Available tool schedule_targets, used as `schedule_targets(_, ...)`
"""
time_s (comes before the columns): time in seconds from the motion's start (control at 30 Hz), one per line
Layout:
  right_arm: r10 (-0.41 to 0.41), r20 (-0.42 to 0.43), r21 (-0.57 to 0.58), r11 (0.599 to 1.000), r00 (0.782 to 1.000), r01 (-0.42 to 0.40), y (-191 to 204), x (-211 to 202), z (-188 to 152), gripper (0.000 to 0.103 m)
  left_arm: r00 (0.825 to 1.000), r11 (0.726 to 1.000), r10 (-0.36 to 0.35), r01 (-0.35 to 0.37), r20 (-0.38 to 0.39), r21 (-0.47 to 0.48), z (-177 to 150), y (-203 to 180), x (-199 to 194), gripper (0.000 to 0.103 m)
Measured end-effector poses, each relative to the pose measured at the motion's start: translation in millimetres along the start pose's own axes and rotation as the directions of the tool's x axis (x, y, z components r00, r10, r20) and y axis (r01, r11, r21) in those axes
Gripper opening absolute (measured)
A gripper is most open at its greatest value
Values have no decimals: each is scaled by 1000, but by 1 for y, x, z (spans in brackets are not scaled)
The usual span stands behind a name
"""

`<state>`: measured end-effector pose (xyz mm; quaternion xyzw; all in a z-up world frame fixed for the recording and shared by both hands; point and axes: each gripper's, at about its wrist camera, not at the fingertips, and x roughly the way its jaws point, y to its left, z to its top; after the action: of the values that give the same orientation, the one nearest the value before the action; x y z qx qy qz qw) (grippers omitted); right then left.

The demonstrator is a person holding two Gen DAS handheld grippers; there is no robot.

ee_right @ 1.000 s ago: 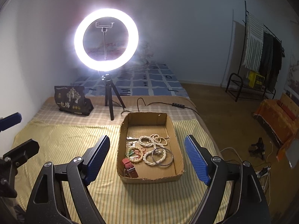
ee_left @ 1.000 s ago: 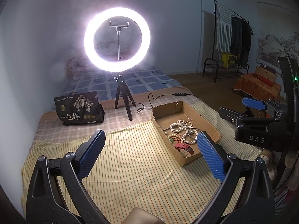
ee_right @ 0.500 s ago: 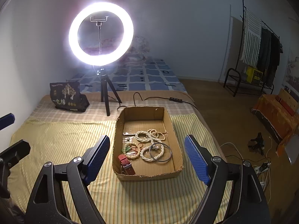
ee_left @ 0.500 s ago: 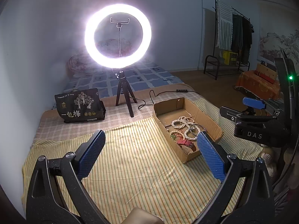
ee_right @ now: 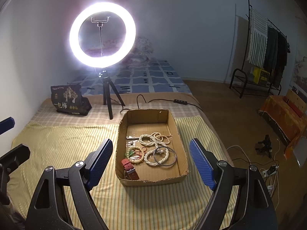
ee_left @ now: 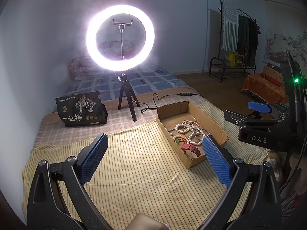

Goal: Organize jewelry

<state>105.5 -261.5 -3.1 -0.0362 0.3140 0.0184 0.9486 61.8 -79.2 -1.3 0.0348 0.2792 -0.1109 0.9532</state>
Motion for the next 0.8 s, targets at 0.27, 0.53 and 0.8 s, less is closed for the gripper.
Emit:
schedule_targets(0.27,0,-11,17,1000,1000,1,-2,2,-1,82,1000,1000,-2,2,-7,2,0,-1,0,100)
schedule_targets(0.53,3,-13,14,1000,1000,-2,-1,2,-1,82,1000,1000,-5,5,-5,2,0,-2,1,100)
schedule_targets(0.8,6,-21,13,1000,1000,-5,-1,1,-1,82,1000,1000,-1,1,-4,6,2,-3,0,100)
